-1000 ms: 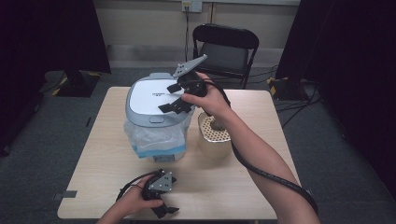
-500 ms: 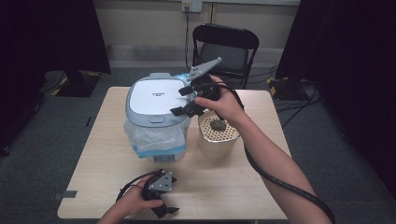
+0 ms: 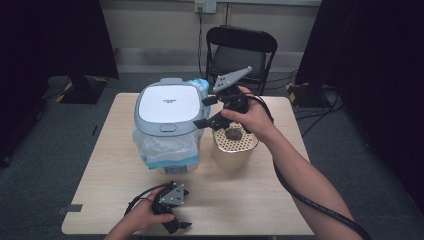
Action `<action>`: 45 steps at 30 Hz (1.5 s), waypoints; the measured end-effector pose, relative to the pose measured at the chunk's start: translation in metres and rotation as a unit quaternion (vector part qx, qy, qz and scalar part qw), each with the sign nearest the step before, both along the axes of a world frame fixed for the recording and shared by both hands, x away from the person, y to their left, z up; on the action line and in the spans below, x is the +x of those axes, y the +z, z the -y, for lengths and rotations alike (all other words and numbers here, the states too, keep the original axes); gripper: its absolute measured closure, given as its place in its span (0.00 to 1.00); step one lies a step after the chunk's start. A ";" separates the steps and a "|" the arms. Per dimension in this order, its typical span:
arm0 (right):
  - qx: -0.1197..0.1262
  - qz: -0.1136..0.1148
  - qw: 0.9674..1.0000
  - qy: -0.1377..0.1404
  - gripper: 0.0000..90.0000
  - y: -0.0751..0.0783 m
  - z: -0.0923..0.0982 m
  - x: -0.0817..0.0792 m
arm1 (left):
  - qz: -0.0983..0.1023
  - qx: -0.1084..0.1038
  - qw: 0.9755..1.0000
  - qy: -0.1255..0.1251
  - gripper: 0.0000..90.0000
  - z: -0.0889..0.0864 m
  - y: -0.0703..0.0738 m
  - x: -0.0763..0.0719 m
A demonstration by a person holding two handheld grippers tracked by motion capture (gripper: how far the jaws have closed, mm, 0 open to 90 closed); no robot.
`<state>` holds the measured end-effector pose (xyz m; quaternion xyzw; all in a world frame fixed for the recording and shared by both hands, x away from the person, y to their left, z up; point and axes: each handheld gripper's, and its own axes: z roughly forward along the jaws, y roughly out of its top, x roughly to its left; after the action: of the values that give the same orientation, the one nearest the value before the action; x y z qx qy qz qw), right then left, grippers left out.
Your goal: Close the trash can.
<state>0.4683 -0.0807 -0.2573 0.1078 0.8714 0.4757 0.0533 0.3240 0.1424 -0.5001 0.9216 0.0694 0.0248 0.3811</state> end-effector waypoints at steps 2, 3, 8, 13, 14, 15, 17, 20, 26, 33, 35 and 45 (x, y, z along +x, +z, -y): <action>-0.001 -0.001 1.000 -0.002 0.16 -0.002 0.004 -0.002 | 0.000 0.000 1.000 0.000 0.00 0.000 0.000 0.000; -0.001 0.000 1.000 -0.001 0.16 -0.003 0.005 -0.003 | 0.000 0.000 1.000 0.000 0.00 0.000 0.000 0.000; 0.001 -0.001 1.000 0.000 0.16 -0.007 0.013 -0.008 | 0.000 0.000 1.000 0.000 0.00 0.000 0.000 0.000; -0.010 -0.001 1.000 -0.003 0.16 -0.015 0.019 -0.011 | 0.000 0.000 1.000 0.000 0.00 0.000 0.000 0.000; -0.011 -0.003 1.000 -0.002 0.16 -0.017 0.021 -0.011 | 0.000 0.000 1.000 0.000 0.00 0.000 0.000 0.000; -0.011 -0.003 1.000 -0.004 0.16 -0.019 0.023 -0.012 | 0.000 0.001 1.000 0.000 0.00 0.000 0.000 0.000; -0.012 -0.004 1.000 -0.006 0.16 -0.023 0.027 -0.013 | 0.000 0.001 1.000 0.000 0.00 0.000 0.000 0.000; -0.013 -0.003 1.000 -0.007 0.16 -0.027 0.031 -0.015 | 0.000 0.000 1.000 -0.001 0.00 0.000 0.000 0.000; -0.019 -0.002 1.000 -0.010 0.16 -0.034 0.039 -0.020 | 0.000 0.000 1.000 0.000 0.00 0.000 0.000 0.000; -0.017 -0.008 1.000 -0.014 0.16 -0.046 0.050 -0.024 | 0.010 -0.001 1.000 -0.011 0.00 -0.001 -0.001 0.002; -0.018 -0.009 1.000 -0.015 0.16 -0.050 0.053 -0.026 | 0.010 0.000 1.000 -0.012 0.00 -0.001 -0.001 0.002; -0.024 -0.023 0.999 -0.014 0.16 -0.075 0.064 -0.035 | 0.003 0.000 1.000 -0.012 0.00 -0.001 -0.001 0.002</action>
<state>0.4329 -0.1447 -0.3318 0.1299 0.8820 0.4510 0.0429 0.3257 0.1431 -0.5015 0.9221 0.0570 0.0226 0.3819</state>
